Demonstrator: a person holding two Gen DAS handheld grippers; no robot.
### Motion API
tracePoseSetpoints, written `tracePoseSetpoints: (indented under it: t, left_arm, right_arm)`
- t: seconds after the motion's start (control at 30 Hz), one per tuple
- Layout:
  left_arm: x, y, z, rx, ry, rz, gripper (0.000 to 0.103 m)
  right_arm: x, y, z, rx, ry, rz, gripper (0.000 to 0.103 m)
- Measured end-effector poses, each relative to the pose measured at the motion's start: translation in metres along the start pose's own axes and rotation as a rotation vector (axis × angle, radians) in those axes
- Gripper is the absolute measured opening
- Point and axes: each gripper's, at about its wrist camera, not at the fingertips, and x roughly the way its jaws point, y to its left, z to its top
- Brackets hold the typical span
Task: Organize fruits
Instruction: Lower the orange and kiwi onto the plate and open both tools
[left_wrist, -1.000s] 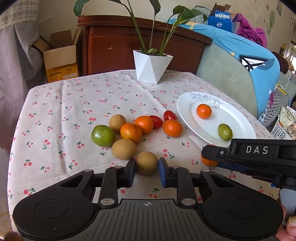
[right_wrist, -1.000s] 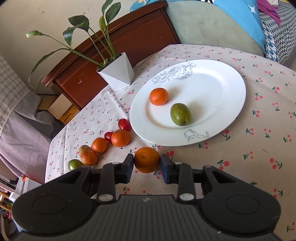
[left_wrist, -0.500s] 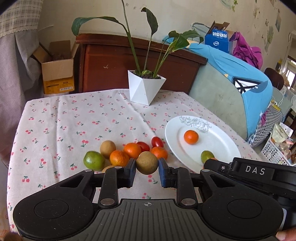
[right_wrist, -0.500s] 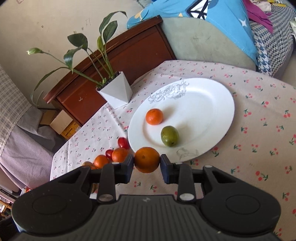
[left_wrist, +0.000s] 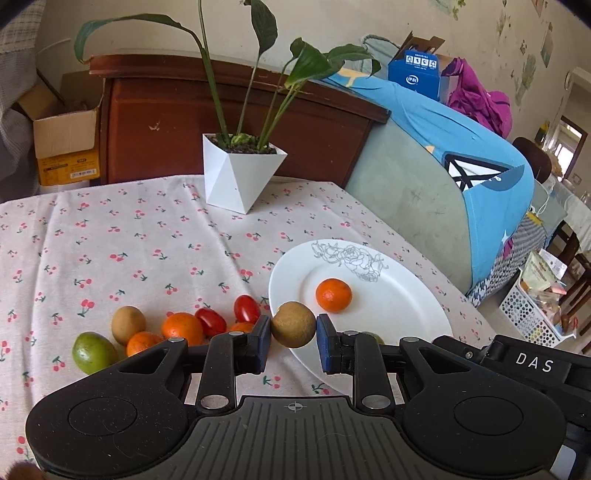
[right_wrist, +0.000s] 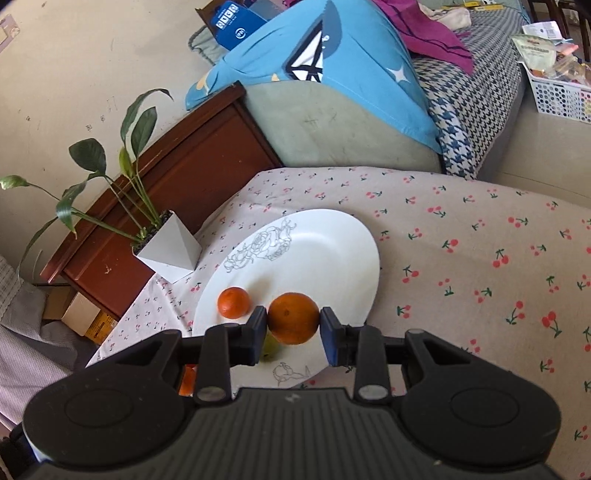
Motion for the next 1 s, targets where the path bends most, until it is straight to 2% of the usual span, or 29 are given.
tracePoseSetpoints:
  t: [0.3,0.47,0.63,0.7,1.0]
  left_arm:
    - [0.025,-0.009,0.000,0.010,0.046,-0.013,0.024]
    - [0.024,-0.013,0.002,0.024,0.024,-0.020,0.027]
    - [0.017,-0.014,0.006,0.024,0.015,0.003,0.038]
    - [0.013,-0.013,0.008,0.014,0.023,0.019,0.050]
    - [-0.008,0.004,0.012,-0.007,0.045,0.078,0.053]
  right_arm:
    - [0.015,-0.007,-0.002,0.045,0.027,-0.038,0.032]
    - [0.014,-0.006,-0.001,0.054,0.005,-0.034,0.034]
    - [0.010,-0.004,0.000,0.047,-0.014,-0.025,0.035]
    - [0.009,-0.004,0.000,0.048,-0.010,-0.022,0.036]
    - [0.007,0.001,-0.005,0.039,0.016,0.007,0.037]
